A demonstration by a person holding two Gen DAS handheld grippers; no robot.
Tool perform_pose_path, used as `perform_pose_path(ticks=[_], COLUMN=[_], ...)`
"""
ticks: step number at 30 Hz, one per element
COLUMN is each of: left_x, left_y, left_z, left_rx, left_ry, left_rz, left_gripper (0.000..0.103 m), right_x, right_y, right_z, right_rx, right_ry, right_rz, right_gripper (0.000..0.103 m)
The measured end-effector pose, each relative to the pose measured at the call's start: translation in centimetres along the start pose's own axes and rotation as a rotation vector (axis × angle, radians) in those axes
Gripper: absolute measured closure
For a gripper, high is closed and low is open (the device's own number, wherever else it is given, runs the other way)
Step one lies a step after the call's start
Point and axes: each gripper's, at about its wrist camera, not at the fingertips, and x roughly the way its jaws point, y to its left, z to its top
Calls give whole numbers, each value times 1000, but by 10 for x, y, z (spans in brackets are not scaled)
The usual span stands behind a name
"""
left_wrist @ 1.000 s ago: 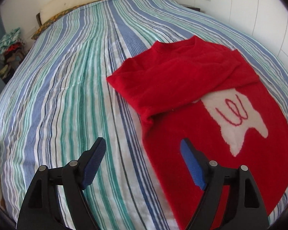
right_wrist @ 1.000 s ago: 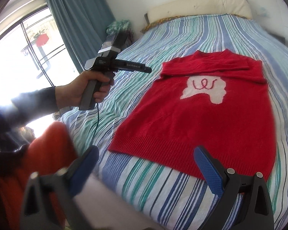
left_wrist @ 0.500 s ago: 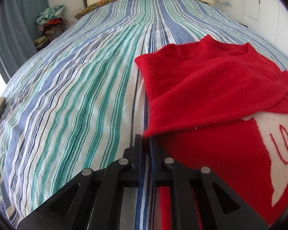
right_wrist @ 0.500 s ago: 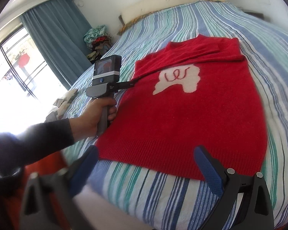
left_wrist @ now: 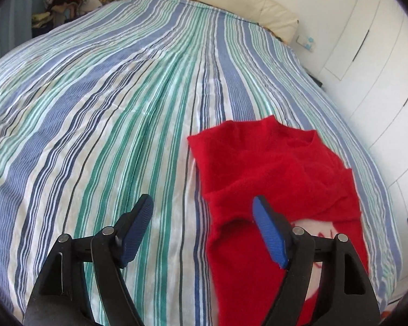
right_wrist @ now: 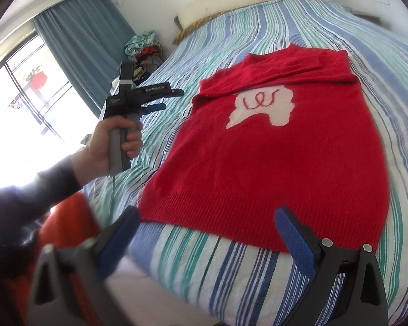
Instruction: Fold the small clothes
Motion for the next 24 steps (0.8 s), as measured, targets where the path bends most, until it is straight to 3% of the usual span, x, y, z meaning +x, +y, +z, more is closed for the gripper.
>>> perform_pose_path(ticks=[3, 4, 6, 7, 8, 12, 16, 18, 20, 23, 24], left_x=[40, 56, 85, 86, 76, 51, 36, 43, 64, 112, 108], left_y=[-20, -27, -30, -26, -20, -9, -21, -27, -31, -9, 2], left_z=[16, 11, -13, -24, -30, -32, -6, 11, 19, 13, 10], left_rx=[102, 168, 308, 324, 296, 202, 183, 177, 203, 252, 209], left_ry=[83, 122, 193, 178, 121, 93, 13, 9, 42, 149, 118], left_rz=[41, 92, 290, 291, 264, 224, 187, 184, 233, 466, 435], left_gripper=[11, 11, 12, 12, 11, 8, 8, 8, 7, 8, 5], right_x=[3, 4, 5, 6, 6, 4, 6, 6, 8, 10, 10], right_y=[3, 5, 7, 8, 8, 4, 1, 2, 3, 3, 3], right_z=[-1, -2, -2, -2, -1, -2, -2, -2, -1, -1, -1], right_rx=[-17, -25, -38, -40, -39, -27, -11, -13, -22, -24, -21], right_ry=[10, 12, 14, 13, 10, 11, 22, 23, 26, 29, 30], right_rz=[-7, -12, -24, -28, -28, -24, -5, -2, -7, -18, -21], right_gripper=[5, 5, 5, 5, 4, 5, 5, 5, 5, 4, 5])
